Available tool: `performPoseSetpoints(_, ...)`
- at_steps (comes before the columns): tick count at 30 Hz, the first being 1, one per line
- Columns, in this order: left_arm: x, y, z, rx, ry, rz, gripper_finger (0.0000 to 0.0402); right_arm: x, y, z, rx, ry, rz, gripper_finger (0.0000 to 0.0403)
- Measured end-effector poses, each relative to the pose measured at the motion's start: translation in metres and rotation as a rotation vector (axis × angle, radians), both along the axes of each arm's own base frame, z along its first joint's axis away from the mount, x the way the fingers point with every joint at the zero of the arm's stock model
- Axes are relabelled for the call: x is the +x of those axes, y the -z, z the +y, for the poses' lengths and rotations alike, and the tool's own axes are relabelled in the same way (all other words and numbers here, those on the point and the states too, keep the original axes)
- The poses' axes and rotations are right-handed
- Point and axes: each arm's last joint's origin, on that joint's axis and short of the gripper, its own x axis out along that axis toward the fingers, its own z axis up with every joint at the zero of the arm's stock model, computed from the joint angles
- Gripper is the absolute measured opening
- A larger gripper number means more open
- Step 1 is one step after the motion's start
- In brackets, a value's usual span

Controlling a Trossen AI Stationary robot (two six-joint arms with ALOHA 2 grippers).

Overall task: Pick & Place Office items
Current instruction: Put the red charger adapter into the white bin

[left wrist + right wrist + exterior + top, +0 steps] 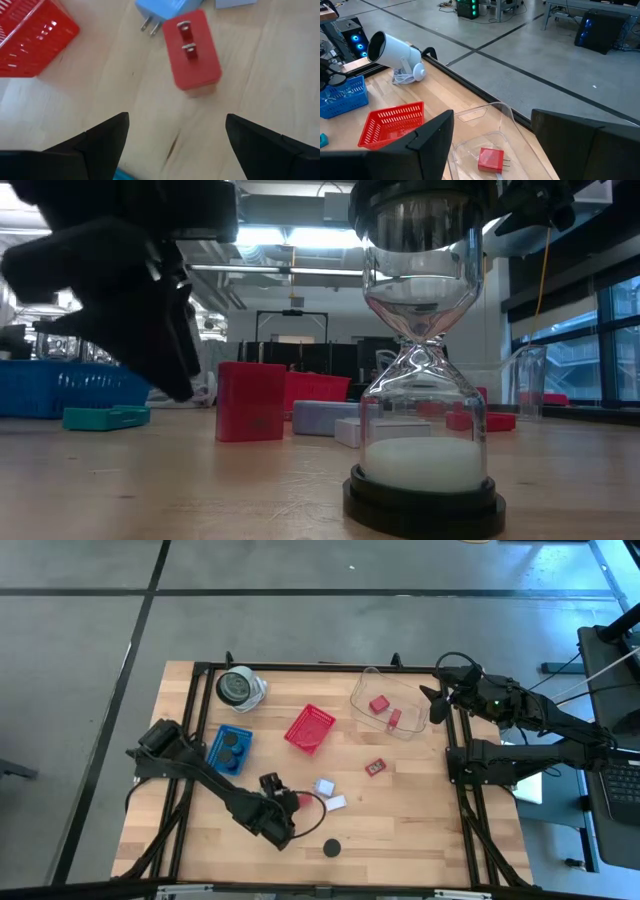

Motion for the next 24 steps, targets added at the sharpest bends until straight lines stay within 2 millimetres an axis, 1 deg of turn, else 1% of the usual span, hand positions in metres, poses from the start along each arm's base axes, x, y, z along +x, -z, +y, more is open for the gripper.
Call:
performPoseSetpoints(7, 0.007, 0.006, -0.005, 0.024, -0.066, -0.129, 0.0331, 0.000, 0.000, 0.000, 0.000, 0.000, -0.001, 0.0270)
performPoseSetpoints(14, 0.010, 0.005, -0.001, 0.028, -0.117, -0.168, 0.0331, 0.000, 0.000, 0.000, 0.000, 0.000, 0.000, 0.0270)
performPoseSetpoints(17, 0.010, 0.008, 0.002, 0.000, -0.139, -0.172, 0.0331, 0.000, 0.000, 0.000, 0.000, 0.000, -0.001, 0.0270)
performPoseSetpoints(21, 0.012, 0.018, 0.008, -0.085, -0.170, -0.187, 0.0331, 0.000, 0.000, 0.000, 0.000, 0.000, -0.001, 0.0270)
performPoseSetpoints(24, 0.013, 0.021, 0.010, -0.088, -0.183, -0.222, 0.0331, 0.000, 0.000, 0.000, 0.000, 0.000, -0.001, 0.0270)
